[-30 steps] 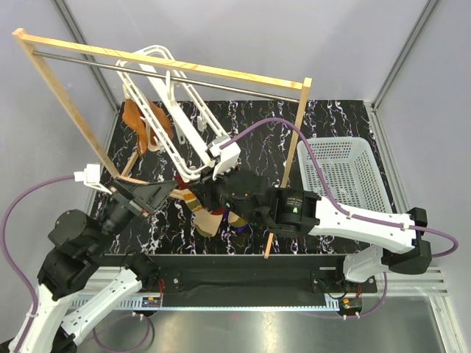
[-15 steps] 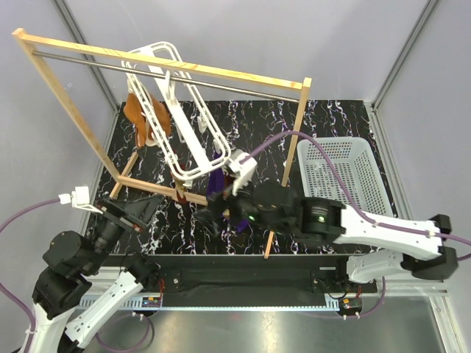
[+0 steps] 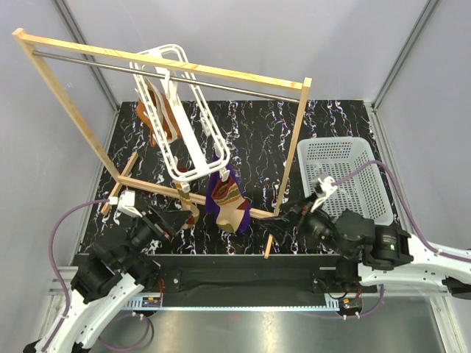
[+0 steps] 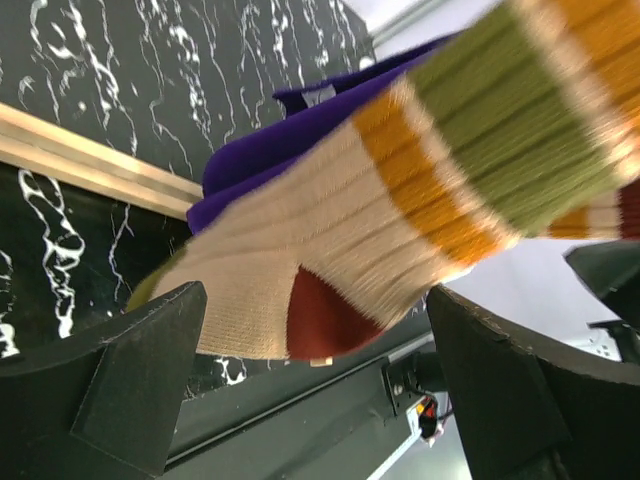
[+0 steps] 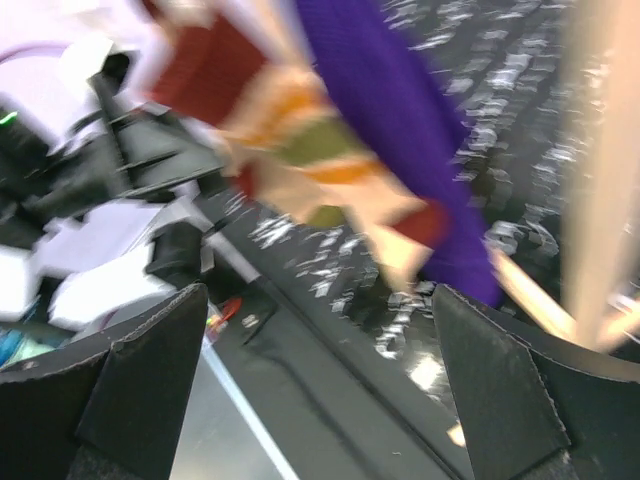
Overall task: Clip the socks to the hanger
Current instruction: Reset both arms
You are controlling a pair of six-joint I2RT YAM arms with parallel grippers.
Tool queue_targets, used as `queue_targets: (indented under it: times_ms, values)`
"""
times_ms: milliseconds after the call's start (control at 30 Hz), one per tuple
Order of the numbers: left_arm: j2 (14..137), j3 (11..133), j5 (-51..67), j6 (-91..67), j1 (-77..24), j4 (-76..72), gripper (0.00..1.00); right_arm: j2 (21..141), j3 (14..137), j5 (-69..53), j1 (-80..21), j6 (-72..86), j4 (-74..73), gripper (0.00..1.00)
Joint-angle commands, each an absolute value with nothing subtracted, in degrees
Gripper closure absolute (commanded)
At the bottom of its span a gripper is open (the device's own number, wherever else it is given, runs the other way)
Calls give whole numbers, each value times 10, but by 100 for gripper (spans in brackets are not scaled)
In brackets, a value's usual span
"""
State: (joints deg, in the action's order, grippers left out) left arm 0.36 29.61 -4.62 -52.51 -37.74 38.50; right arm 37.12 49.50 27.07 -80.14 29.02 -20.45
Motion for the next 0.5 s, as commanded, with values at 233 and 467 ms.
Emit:
queue_targets:
  times_ms: [233,467]
  values:
    - [-91,203,65,-523,-379,181,1,74,215,475,-803,266,-28,0]
    - [-90,75,178,-565,-379,-101,1,99,45,456,-802,203,240,0]
